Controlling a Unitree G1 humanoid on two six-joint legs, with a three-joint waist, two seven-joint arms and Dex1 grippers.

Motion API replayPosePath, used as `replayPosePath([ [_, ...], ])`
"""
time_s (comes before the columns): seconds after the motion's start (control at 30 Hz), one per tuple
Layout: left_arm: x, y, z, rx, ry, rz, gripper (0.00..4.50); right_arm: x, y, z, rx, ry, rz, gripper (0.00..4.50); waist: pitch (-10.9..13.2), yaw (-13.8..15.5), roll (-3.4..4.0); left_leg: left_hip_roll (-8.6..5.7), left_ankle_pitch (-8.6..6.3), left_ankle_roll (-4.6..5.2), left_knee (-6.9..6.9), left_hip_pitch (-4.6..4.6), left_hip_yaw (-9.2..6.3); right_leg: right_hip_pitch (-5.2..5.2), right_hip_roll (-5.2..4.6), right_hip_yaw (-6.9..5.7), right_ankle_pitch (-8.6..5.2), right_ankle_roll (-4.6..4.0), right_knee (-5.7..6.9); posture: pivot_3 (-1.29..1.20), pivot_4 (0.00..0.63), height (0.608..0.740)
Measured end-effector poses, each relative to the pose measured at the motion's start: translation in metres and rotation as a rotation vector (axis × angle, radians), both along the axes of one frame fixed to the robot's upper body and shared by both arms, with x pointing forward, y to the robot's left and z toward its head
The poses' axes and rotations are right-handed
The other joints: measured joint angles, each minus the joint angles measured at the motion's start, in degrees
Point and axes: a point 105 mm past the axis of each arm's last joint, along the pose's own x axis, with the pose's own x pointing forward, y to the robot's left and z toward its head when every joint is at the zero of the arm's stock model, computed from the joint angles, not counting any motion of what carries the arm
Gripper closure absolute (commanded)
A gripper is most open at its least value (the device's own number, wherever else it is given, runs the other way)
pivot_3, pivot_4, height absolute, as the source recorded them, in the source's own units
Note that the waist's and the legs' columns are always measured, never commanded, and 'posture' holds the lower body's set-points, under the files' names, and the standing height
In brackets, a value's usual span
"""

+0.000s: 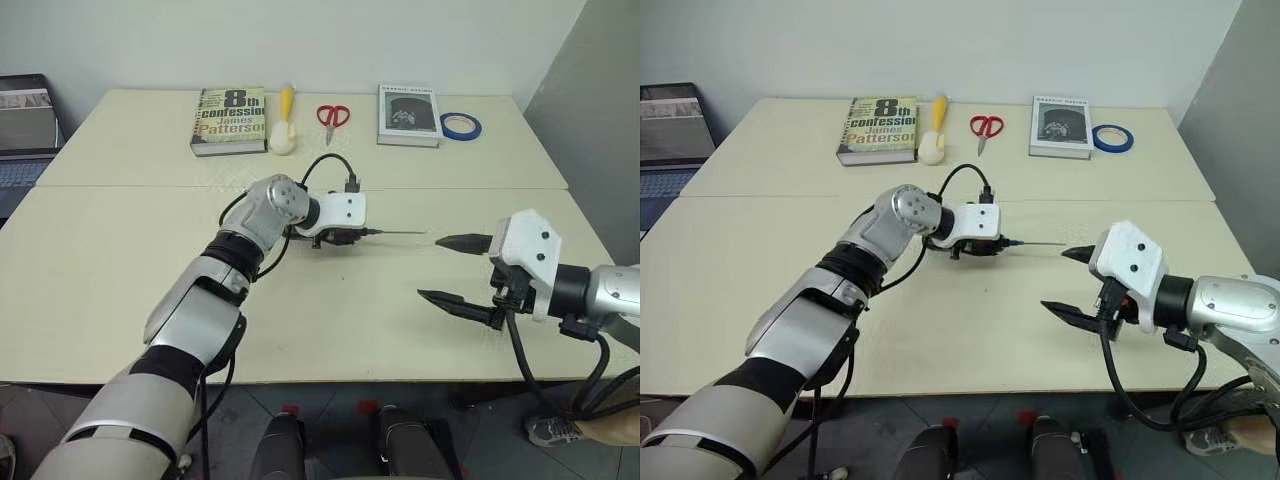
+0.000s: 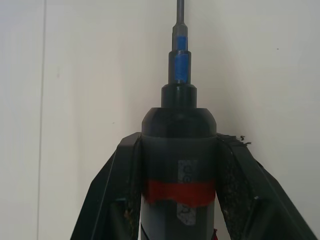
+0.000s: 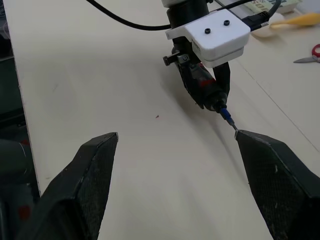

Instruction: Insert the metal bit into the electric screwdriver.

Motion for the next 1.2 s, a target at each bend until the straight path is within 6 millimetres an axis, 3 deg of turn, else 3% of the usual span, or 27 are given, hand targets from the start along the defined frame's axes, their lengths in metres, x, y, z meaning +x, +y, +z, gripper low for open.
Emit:
replayPosePath([
  [0.07,-0.002,-0.002,-0.005,0.010,0.031,-0.010,1.84,-0.001,-0.004,-0.004,-0.018,0.019,-0.009,0.57,0.0,0.0,0.00,0.00,0.00,0.00,0.00,0.01,0.00,0.01,0.00,0.00,0.00,0.00,0.02,0.00,0.150,0.740],
  [0.17,-0.005,0.000,-0.013,0.024,0.081,-0.013,1.09,-0.001,-0.015,-0.008,-0.039,0.042,-0.047,0.03,0.0,0.1,-0.02,0.00,0.00,0.00,0.04,-0.03,0.00,0.00,0.00,0.00,0.01,0.02,0.03,0.00,0.150,0.740],
  [0.3,-0.005,0.001,-0.013,0.018,0.084,-0.016,0.10,0.000,-0.018,-0.005,-0.033,0.030,-0.051,0.00,0.0,0.1,-0.02,0.00,0.00,0.00,0.06,0.00,-0.01,0.01,0.00,0.00,0.03,0.05,0.08,0.00,0.150,0.740],
  [0.47,-0.005,0.004,-0.007,-0.002,0.094,-0.016,0.03,0.001,-0.023,-0.003,-0.033,0.026,-0.058,0.00,0.0,0.1,-0.02,0.00,0.00,0.00,0.08,-0.01,-0.01,0.01,0.00,0.01,0.05,0.08,0.08,0.00,0.150,0.740],
  [0.6,0.000,0.018,0.033,-0.137,0.031,0.030,0.03,0.001,-0.029,-0.006,-0.057,0.034,-0.061,0.00,0.0,0.0,-0.01,0.01,0.00,0.00,0.06,0.00,-0.01,0.00,0.00,0.01,0.05,0.07,0.10,0.00,0.150,0.740],
  [0.67,0.003,0.037,0.065,-0.234,-0.032,0.087,0.03,0.002,-0.035,-0.007,-0.052,0.036,-0.071,0.00,0.0,-0.1,-0.01,0.01,0.00,0.00,0.06,0.03,-0.01,0.01,0.00,0.01,0.05,0.07,0.11,0.00,0.150,0.740],
  [0.77,-0.007,0.068,0.081,-0.332,-0.064,0.164,0.03,0.009,-0.043,-0.004,-0.041,-0.004,-0.101,0.00,0.0,-0.4,0.03,0.04,0.00,-0.01,0.05,0.13,0.02,0.07,0.00,0.03,0.05,0.07,0.14,0.00,0.150,0.740],
  [0.87,-0.028,0.100,0.064,-0.385,0.000,0.273,0.03,0.015,-0.052,-0.006,-0.018,-0.041,-0.125,0.00,0.0,-0.4,0.03,0.06,0.01,-0.01,0.08,0.13,0.01,0.06,0.00,0.01,0.05,0.07,0.20,0.00,0.150,0.740],
  [1.07,-0.091,0.165,0.019,-0.411,0.149,0.517,0.03,0.017,-0.073,-0.022,-0.001,-0.022,-0.158,0.00,0.0,-0.4,0.02,0.08,0.01,-0.02,0.14,0.24,0.03,0.11,-0.01,0.00,0.02,0.01,0.28,0.00,0.150,0.740],
  [1.2,-0.111,0.175,0.014,-0.513,0.203,0.614,0.03,0.016,-0.079,-0.026,-0.006,-0.005,-0.128,0.00,-0.1,0.5,-0.02,0.08,0.04,0.02,0.55,0.26,-0.01,0.33,-0.02,-0.03,-0.07,-0.21,0.32,0.00,0.150,0.740],
])
